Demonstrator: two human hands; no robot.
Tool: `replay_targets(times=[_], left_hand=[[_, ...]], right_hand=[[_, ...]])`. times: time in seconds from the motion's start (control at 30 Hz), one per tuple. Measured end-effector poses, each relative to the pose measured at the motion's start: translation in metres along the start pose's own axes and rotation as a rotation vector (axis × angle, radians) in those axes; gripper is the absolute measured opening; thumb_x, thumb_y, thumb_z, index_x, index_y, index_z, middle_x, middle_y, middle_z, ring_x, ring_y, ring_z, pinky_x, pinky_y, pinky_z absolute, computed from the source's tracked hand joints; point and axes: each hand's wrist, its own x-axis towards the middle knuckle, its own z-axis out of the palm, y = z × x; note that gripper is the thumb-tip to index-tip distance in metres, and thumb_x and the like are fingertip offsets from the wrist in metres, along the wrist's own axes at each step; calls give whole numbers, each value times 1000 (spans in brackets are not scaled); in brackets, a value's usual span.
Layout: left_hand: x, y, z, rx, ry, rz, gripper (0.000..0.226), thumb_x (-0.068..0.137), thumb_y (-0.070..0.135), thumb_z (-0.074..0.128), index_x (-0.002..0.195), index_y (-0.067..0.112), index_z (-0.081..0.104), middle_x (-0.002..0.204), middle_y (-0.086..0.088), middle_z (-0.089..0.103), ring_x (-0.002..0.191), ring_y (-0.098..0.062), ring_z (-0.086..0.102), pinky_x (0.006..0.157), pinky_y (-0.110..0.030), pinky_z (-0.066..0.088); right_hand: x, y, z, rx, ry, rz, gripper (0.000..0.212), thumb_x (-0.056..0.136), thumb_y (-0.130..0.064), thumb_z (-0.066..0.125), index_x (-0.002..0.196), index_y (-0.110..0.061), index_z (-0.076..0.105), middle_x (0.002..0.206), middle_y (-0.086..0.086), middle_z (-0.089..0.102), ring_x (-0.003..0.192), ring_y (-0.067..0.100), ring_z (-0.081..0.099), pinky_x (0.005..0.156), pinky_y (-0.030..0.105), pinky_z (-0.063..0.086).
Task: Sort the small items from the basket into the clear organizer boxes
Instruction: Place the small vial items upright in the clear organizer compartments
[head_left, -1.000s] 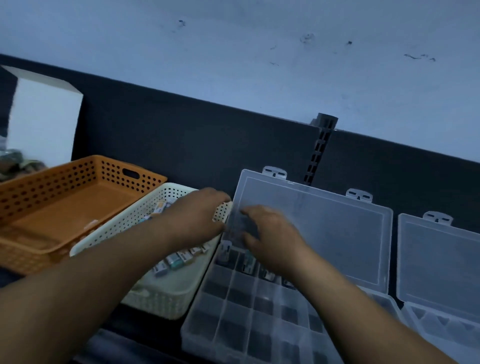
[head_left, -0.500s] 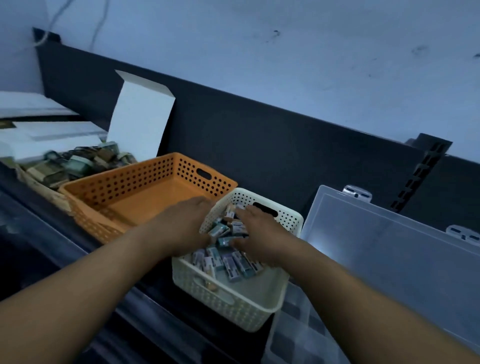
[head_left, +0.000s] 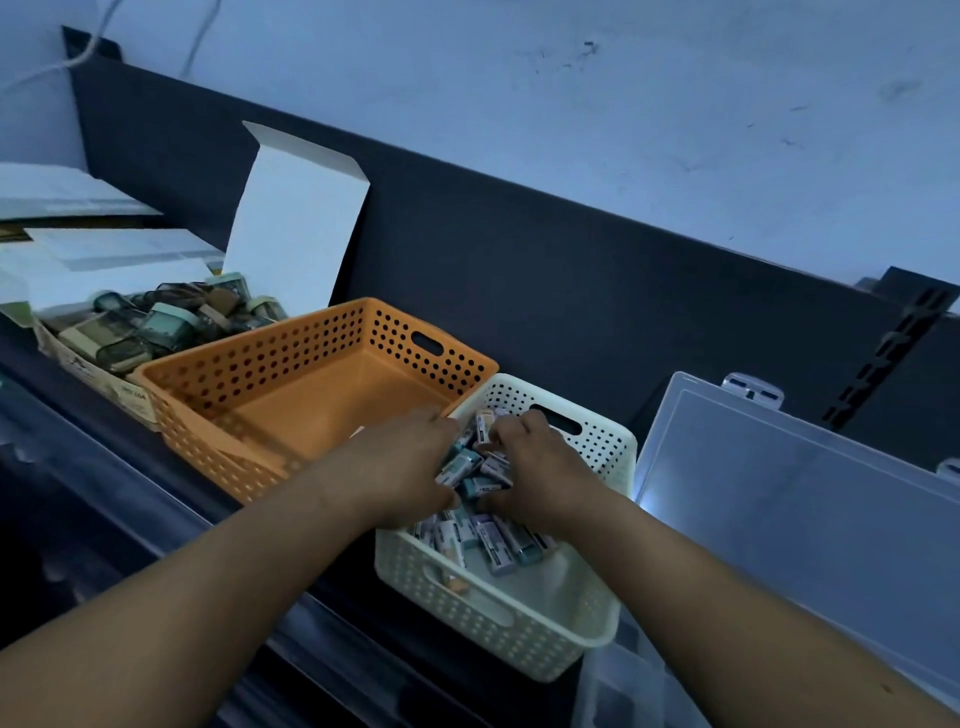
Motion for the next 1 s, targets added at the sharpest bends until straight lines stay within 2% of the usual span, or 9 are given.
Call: replay_targets(times=[0.07,0.27,0.47,0.6,0.67,0.73,0.8,0.9,1.0], left_hand=[[0,-1,0,-6,-2,0,77,83,40,68,147,22,29,147,1,36,129,-18,40,107,-32,36],[0,1,-2,-11,-28,-9,75,84,39,68,147,22,29,148,-1,33,132,-20,37,109,-35,35],[-2,2,-2,-15,-36,-21,78,85,37,67,148,21,26,150,-1,29,132,-20,37,108,-33,34],[-2,1,-2,-20,-24,-26,71,84,37,68,144,21,34,145,-2,36,127,-20,42,105,-33,37],[-1,0,-1,-26,-16,-25,67,83,36,68,141,22,38,143,-2,39,125,-20,43,104,-33,38],[0,-1,0,-54,9,-23,64,82,35,69,139,25,40,140,1,42,123,-18,44,103,-32,38],[1,-1,0,-76,55,-25,65,81,36,70,138,27,40,138,4,44,123,-16,43,104,-32,35],[3,2,-3,-87,174,-5,66,84,39,66,142,28,36,143,6,42,129,-15,39,108,-33,32],[3,17,-11,-290,206,19,60,91,36,60,144,32,33,147,7,40,127,-14,43,102,-34,40]], right_hand=[[1,-1,1,25,7,15,72,71,-43,80,126,-19,39,123,3,39,106,22,49,84,33,46],[0,-1,0,-12,-32,-67,62,76,-38,78,127,-22,47,118,3,42,102,22,50,79,32,44],[0,-2,3,-67,-24,-110,47,87,-35,65,131,-26,49,114,6,47,99,26,54,78,32,42],[0,1,1,8,14,-92,33,91,-20,58,123,-23,56,110,7,56,98,26,55,75,31,38],[-2,2,-3,62,9,-67,20,92,-19,55,112,-25,58,105,5,60,94,23,55,72,30,39],[-7,3,-11,172,23,-32,12,95,-23,52,91,-33,52,93,-3,60,82,15,55,64,28,39],[-13,4,-22,321,48,11,18,97,-25,50,80,-30,47,81,-4,57,68,11,51,57,27,37],[-27,8,-46,634,50,116,7,97,-18,52,92,-14,53,75,3,54,57,11,49,47,22,37],[-45,13,-63,1086,-30,191,4,98,-7,50,98,-10,52,68,2,58,50,5,56,46,19,41]])
